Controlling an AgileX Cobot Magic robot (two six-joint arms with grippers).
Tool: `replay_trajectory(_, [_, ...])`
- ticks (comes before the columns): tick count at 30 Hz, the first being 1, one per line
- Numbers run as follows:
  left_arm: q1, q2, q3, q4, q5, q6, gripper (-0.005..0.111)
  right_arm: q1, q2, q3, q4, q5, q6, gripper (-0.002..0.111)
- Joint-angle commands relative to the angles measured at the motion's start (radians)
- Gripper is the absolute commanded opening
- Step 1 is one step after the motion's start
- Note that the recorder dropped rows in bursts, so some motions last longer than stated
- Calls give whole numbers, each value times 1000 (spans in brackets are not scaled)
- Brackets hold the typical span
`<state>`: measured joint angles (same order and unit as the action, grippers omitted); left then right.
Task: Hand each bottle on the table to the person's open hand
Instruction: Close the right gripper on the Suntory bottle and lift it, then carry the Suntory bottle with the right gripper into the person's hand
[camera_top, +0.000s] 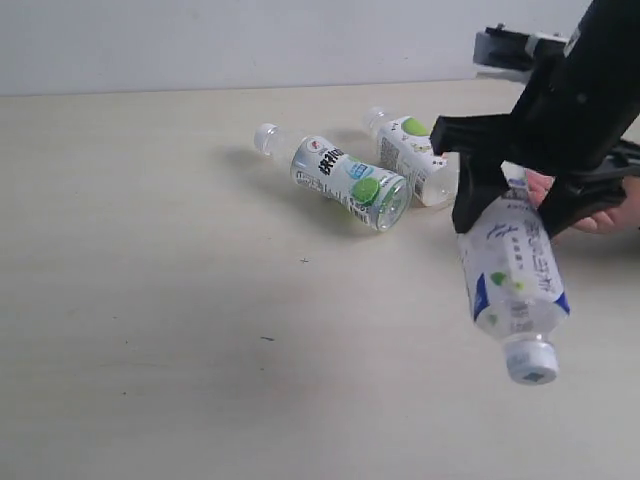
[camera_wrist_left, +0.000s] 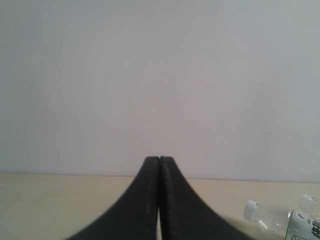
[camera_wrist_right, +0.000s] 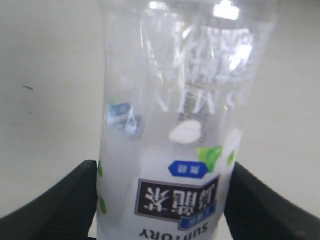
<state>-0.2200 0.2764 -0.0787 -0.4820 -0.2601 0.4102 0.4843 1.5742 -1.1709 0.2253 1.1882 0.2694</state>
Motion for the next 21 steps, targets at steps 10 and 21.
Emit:
replay_trajectory(10, [0, -7, 5, 0, -5, 2, 0, -288, 89, -183, -235, 33, -325, 0])
replay_trajectory(21, [0, -7, 5, 0, -5, 2, 0, -288, 238, -183, -284, -126, -370, 0])
